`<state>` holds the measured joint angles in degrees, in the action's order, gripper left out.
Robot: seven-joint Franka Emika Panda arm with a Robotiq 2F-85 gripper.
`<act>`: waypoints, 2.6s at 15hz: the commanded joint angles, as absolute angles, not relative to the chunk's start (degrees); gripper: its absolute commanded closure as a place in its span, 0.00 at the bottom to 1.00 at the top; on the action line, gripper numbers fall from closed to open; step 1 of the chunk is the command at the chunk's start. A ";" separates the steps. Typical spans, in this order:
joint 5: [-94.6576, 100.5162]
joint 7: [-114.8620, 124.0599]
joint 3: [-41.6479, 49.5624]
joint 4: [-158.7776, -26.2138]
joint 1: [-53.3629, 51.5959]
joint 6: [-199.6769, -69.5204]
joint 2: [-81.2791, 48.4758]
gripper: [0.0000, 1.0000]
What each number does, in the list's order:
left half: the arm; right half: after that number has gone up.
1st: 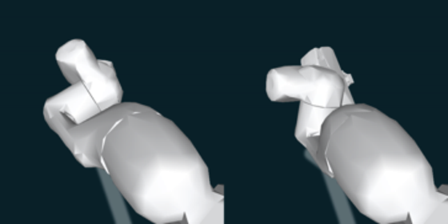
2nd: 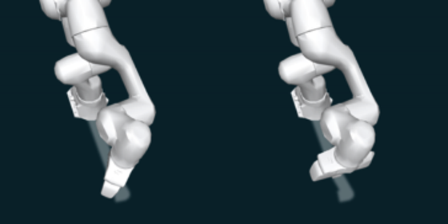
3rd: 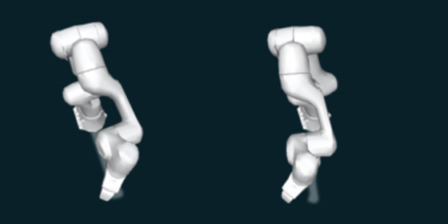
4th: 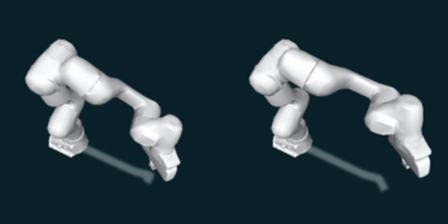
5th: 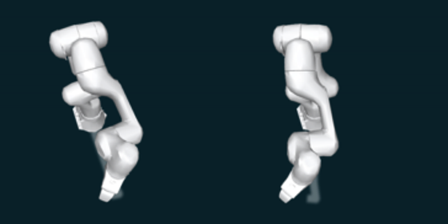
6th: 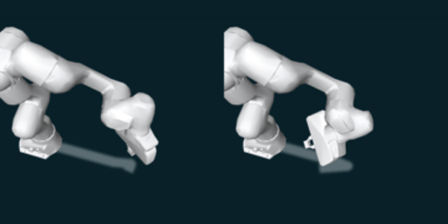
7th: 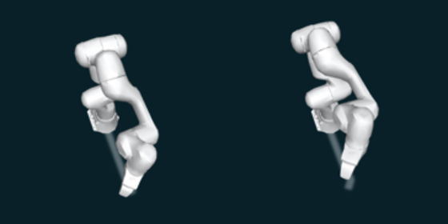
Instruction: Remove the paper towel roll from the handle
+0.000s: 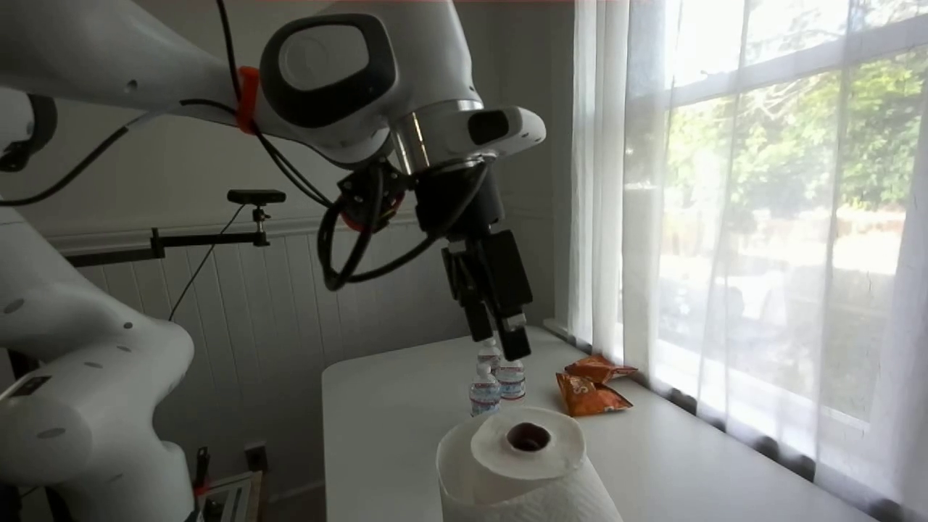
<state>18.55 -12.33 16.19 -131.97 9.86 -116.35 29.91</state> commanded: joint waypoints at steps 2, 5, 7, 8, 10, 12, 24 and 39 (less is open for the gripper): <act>13.58 -9.90 18.17 -131.04 11.89 -122.73 24.02 0.00; 13.20 -7.16 17.55 -129.92 13.69 -121.60 20.73 0.00; 13.55 -5.74 17.50 -129.41 14.52 -121.36 18.93 0.00; 13.26 -5.70 17.72 -129.34 14.67 -121.54 18.21 0.00; 12.43 -5.95 18.06 -128.91 14.87 -121.50 16.90 0.00; 10.85 -6.62 18.33 -128.39 14.86 -120.71 15.71 0.00; 7.94 -6.54 19.08 -127.12 16.42 -119.31 12.07 0.00; 5.01 -6.30 18.30 -127.55 16.14 -118.28 11.71 0.69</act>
